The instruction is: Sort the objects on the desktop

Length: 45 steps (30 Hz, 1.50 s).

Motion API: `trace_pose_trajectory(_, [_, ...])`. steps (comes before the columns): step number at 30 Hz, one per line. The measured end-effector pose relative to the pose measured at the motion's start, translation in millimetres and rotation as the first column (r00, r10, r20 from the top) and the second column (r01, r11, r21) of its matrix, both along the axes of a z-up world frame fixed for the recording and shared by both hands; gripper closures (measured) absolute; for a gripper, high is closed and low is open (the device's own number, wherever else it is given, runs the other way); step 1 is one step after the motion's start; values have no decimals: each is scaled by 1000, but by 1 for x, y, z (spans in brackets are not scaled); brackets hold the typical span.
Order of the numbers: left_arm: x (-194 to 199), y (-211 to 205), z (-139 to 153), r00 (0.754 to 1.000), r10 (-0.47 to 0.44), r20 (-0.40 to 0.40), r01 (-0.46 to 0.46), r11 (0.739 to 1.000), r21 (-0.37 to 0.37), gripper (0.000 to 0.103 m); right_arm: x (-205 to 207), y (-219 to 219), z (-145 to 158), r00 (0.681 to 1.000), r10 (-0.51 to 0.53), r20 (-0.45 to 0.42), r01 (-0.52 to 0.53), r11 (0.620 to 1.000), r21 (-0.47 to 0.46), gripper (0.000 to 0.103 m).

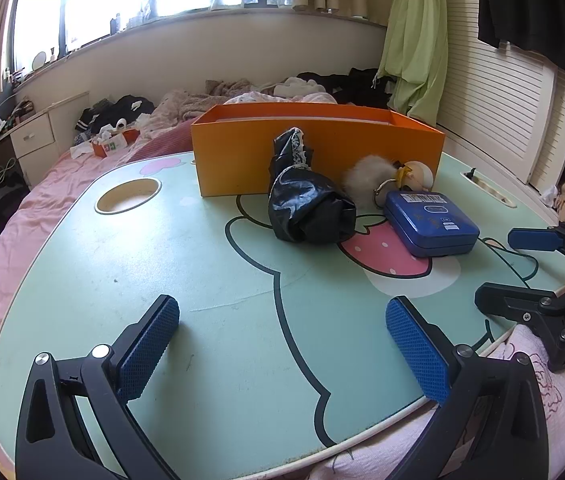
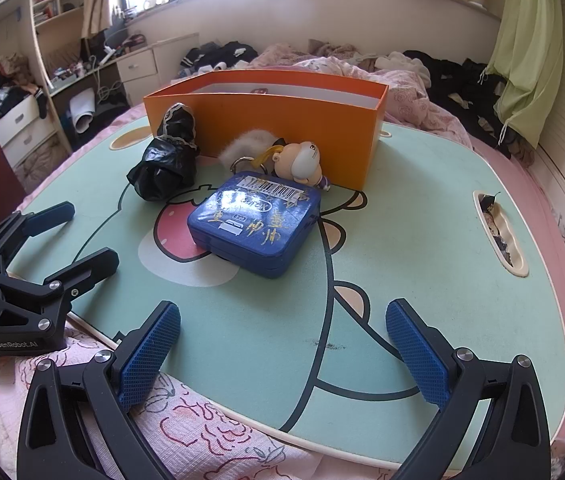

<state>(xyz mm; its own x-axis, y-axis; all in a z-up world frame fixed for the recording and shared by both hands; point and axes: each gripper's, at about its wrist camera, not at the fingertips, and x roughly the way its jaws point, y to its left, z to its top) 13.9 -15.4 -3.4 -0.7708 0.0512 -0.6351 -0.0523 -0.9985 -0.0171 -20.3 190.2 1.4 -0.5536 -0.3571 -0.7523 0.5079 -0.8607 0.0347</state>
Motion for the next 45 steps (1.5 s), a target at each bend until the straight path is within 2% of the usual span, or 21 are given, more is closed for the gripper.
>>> trace_pose_trajectory(26, [1,-1,-1,1000,0,-1,0,1000,1,0,-2,-2,1,1000,10,14,-10,1000,2,0])
trace_pose_trajectory(30, [2,-1,-1,1000,0,-1,0,1000,0,0,-13,-7,12,999,19,25,-18,998,-55,0])
trace_pose_trajectory(33, [2,-1,-1,1000,0,-1,0,1000,0,0,-22,-18,23,999,34,32,-30,994,-105,0])
trace_pose_trajectory(38, [2,-1,-1,1000,-1,-1,1,1000,1,0,-33,-49,25,998,52,43,-50,998,-46,1])
trace_pose_trajectory(39, [2,-1,-1,1000,-1,-1,1,1000,1,0,-35,-53,24,997,52,48,-50,998,-36,2])
trace_pose_trajectory(41, [2,-1,-1,1000,-1,-1,1,1000,1,0,-38,-56,20,997,45,60,-44,999,-21,13])
trace_pose_trajectory(42, [2,-1,-1,1000,0,-1,0,1000,1,0,-40,-56,19,997,41,64,-40,999,-17,26])
trace_pose_trajectory(43, [2,-1,-1,1000,-1,-1,1,1000,1,0,-42,-55,17,996,45,78,-43,999,-23,31])
trace_pose_trajectory(45, [2,-1,-1,1000,-1,-2,1,1000,1,0,-43,-51,14,994,55,95,-50,997,-53,32])
